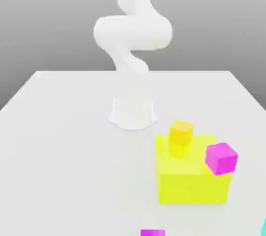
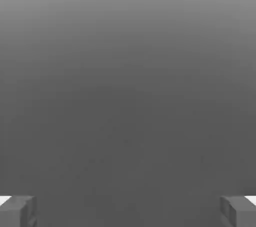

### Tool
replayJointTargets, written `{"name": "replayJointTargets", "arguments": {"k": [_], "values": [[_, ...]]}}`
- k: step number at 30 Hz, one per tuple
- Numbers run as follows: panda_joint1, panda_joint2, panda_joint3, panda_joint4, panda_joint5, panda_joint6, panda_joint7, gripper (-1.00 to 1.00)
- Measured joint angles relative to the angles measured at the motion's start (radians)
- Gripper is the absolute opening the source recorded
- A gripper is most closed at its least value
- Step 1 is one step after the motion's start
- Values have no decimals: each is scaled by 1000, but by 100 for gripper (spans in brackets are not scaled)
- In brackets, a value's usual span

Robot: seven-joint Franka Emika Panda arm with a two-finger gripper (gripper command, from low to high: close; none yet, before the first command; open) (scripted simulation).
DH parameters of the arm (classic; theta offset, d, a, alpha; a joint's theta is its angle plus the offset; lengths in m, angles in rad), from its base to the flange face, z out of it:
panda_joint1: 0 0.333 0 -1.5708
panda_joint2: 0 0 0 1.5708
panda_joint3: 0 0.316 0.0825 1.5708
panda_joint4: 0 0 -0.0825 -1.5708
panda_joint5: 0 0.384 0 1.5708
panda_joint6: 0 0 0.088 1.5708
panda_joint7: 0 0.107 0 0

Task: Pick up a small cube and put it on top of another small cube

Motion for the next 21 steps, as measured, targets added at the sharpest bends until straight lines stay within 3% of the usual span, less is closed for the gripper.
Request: {"name": "replayJointTargets", "arguments": {"k": [21], "values": [[238, 768, 90, 147, -10, 147, -394, 0]]}}
